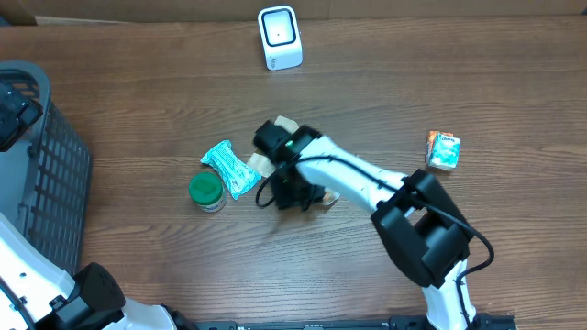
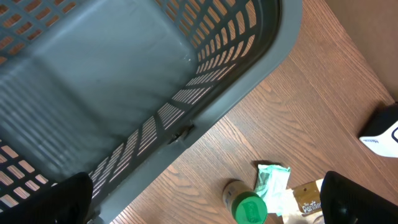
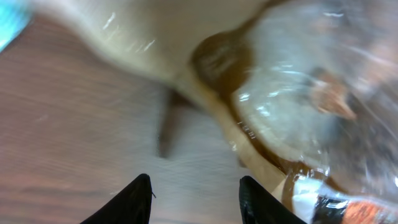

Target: Scan the item barcode

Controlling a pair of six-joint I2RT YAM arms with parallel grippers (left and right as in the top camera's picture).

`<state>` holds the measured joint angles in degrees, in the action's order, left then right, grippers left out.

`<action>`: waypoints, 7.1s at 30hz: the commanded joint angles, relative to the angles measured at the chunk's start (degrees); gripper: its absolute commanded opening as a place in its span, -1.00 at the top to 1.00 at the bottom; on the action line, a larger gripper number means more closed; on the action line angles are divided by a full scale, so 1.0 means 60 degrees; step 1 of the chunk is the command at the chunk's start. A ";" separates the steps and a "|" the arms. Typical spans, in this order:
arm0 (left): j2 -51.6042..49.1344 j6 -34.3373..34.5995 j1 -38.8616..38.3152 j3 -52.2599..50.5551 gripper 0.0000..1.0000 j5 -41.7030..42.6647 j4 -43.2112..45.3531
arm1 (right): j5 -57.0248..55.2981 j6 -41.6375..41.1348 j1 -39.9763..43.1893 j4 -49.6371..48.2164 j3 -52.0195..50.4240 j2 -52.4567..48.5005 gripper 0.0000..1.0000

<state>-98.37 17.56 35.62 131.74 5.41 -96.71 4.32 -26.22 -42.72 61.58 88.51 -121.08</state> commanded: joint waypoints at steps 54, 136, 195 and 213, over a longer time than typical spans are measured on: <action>0.0022 -0.0142 -0.0066 0.0004 -0.99 0.0062 -0.0015 | 0.1173 0.1464 0.1056 -0.3013 0.1606 -0.1286 -0.10; 0.0022 -0.0142 -0.0066 0.0004 -0.99 0.0062 -0.0015 | 0.7446 0.0732 0.2167 -0.6295 -0.1009 -0.1654 -0.05; 0.0022 -0.0142 -0.0066 0.0004 -0.99 0.0062 -0.0015 | 0.3504 0.1752 0.2444 -0.2124 -0.0987 0.1909 0.92; 0.0022 -0.0142 -0.0066 0.0004 -0.99 0.0062 -0.0015 | 0.3009 0.0040 0.0339 -0.3577 -0.0994 0.0113 0.52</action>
<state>-98.37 17.58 35.62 131.74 5.41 -96.71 19.68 -24.45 -41.41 40.93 82.37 -119.09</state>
